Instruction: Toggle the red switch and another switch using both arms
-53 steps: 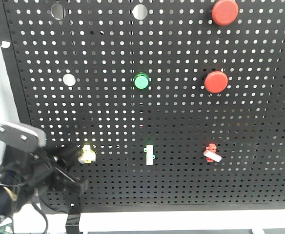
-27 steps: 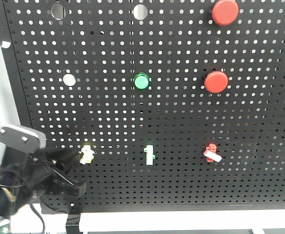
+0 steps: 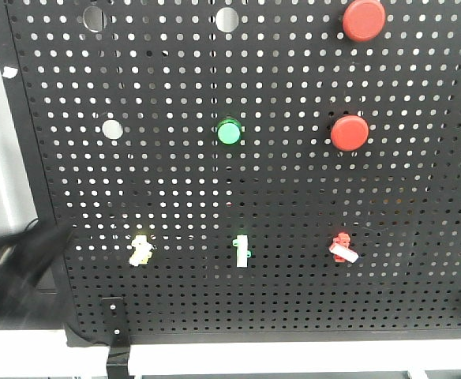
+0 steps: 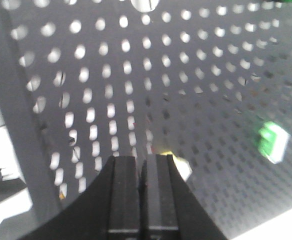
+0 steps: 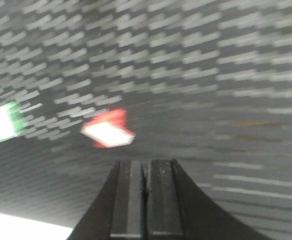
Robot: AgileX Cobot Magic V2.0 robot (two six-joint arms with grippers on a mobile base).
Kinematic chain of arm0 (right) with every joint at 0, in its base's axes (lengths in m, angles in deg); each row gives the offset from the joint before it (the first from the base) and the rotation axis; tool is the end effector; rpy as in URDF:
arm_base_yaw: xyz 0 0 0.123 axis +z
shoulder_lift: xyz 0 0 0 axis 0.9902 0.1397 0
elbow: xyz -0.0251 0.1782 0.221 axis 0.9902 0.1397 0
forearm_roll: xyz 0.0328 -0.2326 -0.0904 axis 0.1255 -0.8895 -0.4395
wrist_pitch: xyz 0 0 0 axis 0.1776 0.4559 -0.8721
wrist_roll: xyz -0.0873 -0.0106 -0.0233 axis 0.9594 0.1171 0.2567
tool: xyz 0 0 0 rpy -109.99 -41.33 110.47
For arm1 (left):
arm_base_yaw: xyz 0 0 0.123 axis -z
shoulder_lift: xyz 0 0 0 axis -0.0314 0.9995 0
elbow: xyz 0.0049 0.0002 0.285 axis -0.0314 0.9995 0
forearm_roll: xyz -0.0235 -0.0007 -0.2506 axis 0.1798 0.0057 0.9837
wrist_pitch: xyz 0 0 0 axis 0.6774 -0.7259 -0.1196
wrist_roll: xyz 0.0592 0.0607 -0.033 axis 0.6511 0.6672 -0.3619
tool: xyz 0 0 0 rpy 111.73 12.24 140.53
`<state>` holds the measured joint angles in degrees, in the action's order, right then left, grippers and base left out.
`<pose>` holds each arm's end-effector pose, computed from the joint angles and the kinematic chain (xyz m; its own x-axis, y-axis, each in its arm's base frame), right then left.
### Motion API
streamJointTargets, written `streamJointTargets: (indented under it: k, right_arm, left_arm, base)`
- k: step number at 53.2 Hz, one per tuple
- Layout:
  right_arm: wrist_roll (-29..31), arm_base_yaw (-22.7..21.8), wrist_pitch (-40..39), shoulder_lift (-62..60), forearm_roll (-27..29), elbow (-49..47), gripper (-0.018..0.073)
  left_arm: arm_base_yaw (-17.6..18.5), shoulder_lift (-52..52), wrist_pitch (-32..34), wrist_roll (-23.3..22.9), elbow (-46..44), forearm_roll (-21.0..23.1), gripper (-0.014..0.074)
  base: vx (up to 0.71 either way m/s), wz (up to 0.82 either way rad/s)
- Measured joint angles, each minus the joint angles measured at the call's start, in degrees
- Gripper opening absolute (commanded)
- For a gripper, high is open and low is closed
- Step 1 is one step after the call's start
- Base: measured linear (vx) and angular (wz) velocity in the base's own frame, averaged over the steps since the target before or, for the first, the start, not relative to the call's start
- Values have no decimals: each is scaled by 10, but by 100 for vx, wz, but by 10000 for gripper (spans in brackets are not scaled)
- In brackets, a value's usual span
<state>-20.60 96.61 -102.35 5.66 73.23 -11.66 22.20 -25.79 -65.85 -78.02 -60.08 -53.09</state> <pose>0.1706 0.0460 0.2918 -0.0383 -0.0053 -0.9993 -0.2677 0.9635 0.0052 0.2045 -0.0794 0.3336 -0.0498 0.0683 -0.9964 0.3849 0.9219 0.0440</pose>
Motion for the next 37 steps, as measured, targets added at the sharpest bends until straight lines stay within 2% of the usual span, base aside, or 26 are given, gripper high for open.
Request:
streamJointTargets:
  k: [11,24,37]
  right_arm:
    - [0,48,-65,127,-1,-59,-6]
    - [-27,53,-99,244,-1,-143,-6]
    - [-45,53,-116,298,-2,-187,-6]
  left_arm:
    - [0,-37,0,0,59,0,3]
    - [0,-43,8,0,63,0,3]
    - [0,-43,22,0,63,0,3]
  base:
    - [0,0]
    - [0,0]
    - [0,0]
